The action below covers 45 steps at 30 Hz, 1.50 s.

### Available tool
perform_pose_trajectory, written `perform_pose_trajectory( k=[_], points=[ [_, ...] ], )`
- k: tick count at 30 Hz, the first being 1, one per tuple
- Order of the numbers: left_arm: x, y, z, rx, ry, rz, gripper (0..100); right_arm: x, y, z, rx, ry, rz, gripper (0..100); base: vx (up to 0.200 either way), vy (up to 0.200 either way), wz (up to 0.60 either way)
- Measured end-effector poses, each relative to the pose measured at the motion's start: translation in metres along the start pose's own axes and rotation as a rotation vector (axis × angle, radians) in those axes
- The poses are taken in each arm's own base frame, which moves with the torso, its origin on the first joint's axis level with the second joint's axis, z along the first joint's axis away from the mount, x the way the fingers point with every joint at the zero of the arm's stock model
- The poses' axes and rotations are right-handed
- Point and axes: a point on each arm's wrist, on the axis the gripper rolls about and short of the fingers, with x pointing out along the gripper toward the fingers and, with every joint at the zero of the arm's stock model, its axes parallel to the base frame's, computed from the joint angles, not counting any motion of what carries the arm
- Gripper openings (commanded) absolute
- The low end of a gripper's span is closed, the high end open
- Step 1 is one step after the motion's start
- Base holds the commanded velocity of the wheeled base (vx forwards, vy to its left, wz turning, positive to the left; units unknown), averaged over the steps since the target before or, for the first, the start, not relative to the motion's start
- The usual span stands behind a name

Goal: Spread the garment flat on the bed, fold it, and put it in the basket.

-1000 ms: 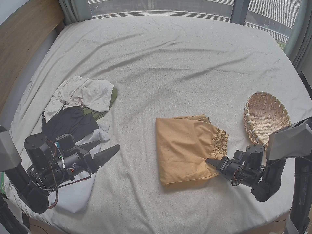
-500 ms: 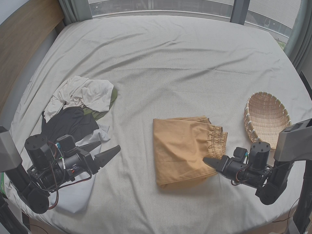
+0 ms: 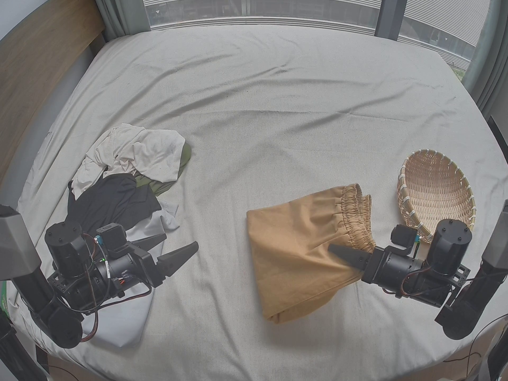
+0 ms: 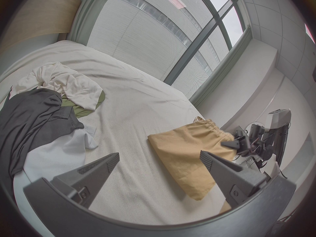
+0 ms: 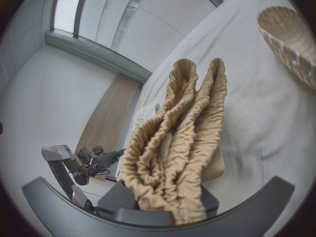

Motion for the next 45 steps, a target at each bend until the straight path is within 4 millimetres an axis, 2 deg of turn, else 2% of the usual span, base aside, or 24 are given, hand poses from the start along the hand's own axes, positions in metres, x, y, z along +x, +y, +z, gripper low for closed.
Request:
perform_pose_trajectory(
  k=[7,16,25,33,45],
  points=[
    [0.001,0.001,-0.002,0.001,0.008,0.003,100,-0.009,0.026,0.01,-0.082,-0.05,0.089,0,0.0,0.0,0.0],
    [0.003,0.002,-0.007,-0.005,0.027,0.005,100,-0.02,0.045,0.023,-0.132,-0.114,0.156,0,0.0,0.0,0.0],
    [0.003,0.003,-0.009,-0.009,0.035,0.007,100,-0.025,0.054,0.034,-0.152,-0.168,0.189,0,0.0,0.0,0.0],
    [0.003,0.003,-0.009,-0.009,0.036,0.007,100,-0.029,0.049,0.052,-0.205,-0.251,0.156,0,0.0,0.0,0.0],
    [0.003,0.003,-0.009,-0.009,0.037,0.008,100,-0.048,0.017,0.093,-0.286,-0.415,-0.008,0,0.0,0.0,0.0]
  ],
)
